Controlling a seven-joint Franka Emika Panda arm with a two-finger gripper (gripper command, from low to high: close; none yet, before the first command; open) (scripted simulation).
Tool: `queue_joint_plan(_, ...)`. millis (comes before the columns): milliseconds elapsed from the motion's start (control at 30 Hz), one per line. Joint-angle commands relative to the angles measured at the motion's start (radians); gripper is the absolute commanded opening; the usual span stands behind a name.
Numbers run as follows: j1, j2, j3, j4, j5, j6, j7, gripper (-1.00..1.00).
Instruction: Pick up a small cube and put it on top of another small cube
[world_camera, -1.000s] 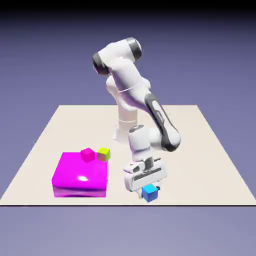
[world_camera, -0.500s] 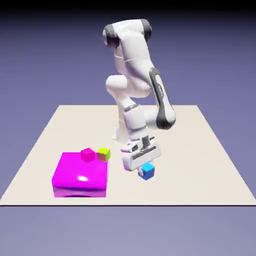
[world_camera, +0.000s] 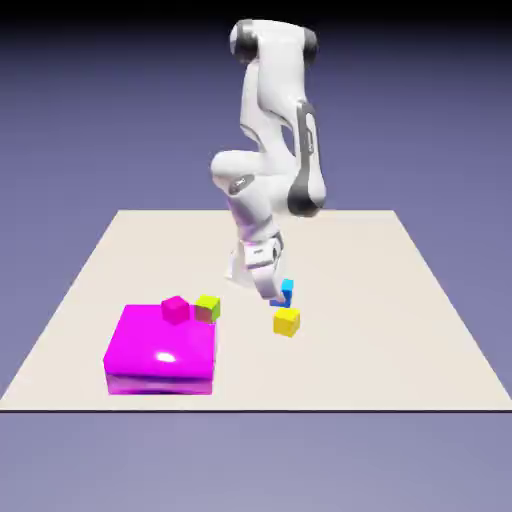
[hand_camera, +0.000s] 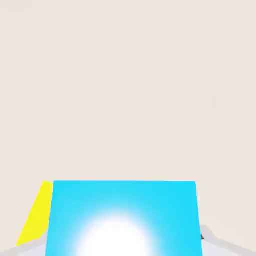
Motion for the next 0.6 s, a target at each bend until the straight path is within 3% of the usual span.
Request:
queue_joint_plan(0, 0.005, -0.036, -0.009, -0.023, 0.001, -0.035, -0.040, -1.00)
queue_joint_plan(67, 0.008, -0.064, -0.016, -0.041, 0.002, -0.062, -0.070, -1.00)
queue_joint_plan(467, 0.437, 0.337, -0.322, 0.036, 0.318, 0.265, -0.338, -1.00)
queue_joint_plan(500, 0.437, 0.337, -0.322, 0.036, 0.318, 0.265, -0.338, 1.00)
queue_joint_plan(567, 0.401, 0.303, -0.296, 0.029, 0.291, 0.237, -0.315, 1.00)
